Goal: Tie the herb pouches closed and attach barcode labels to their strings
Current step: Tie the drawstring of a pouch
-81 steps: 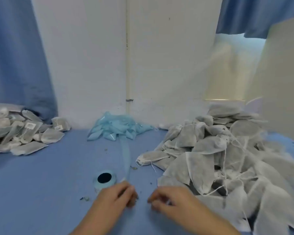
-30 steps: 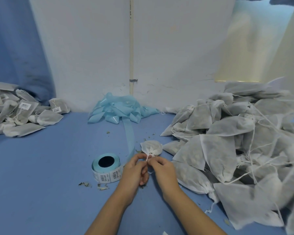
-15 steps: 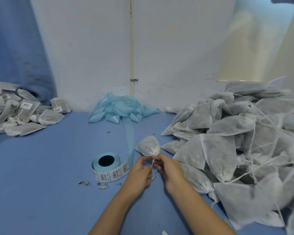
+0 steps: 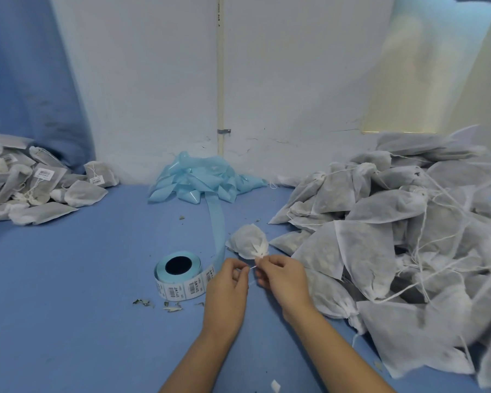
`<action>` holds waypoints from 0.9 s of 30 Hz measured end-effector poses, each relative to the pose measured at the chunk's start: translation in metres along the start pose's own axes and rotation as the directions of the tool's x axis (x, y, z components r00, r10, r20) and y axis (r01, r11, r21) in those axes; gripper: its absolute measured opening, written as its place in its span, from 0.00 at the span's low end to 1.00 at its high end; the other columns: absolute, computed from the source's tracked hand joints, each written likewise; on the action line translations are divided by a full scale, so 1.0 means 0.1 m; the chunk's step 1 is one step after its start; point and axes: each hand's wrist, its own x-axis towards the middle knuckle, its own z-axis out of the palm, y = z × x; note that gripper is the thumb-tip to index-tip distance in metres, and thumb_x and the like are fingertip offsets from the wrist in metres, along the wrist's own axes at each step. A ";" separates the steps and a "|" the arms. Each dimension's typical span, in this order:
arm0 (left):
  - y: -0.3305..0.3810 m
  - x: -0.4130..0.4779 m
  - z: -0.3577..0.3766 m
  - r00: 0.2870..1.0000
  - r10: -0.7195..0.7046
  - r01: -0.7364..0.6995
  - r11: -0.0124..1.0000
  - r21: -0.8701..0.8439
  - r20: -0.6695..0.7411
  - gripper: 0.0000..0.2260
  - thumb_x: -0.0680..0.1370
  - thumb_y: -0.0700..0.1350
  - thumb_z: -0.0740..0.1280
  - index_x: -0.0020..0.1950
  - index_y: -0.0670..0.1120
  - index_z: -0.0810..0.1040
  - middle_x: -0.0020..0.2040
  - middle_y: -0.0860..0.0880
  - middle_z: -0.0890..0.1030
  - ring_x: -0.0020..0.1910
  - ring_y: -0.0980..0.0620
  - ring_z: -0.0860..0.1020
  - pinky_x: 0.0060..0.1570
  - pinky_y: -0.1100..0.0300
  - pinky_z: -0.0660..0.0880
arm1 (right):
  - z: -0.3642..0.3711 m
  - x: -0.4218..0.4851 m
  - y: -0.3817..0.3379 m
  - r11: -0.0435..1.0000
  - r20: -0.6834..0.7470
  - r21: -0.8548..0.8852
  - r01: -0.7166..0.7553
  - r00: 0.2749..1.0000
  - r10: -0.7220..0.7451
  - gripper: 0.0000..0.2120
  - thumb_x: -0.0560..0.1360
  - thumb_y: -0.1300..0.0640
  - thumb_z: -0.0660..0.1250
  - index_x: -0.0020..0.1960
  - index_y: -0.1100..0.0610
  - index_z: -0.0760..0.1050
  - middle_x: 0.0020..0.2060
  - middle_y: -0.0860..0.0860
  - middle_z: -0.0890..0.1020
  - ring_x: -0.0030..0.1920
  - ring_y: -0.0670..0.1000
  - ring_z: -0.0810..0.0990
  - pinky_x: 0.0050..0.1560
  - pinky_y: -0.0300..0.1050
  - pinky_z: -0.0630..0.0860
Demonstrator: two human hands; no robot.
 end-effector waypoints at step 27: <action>-0.05 0.03 -0.10 0.960 0.271 -0.271 0.848 0.456 0.065 0.09 0.82 0.47 0.59 0.52 0.46 0.77 0.53 0.54 0.74 0.49 0.54 0.75 0.43 0.58 0.73 | -0.13 -0.05 0.06 0.712 0.121 -0.618 0.333 0.935 -0.333 0.09 0.80 0.56 0.58 0.43 0.57 0.71 0.39 0.49 0.76 0.41 0.50 0.74 0.45 0.46 0.71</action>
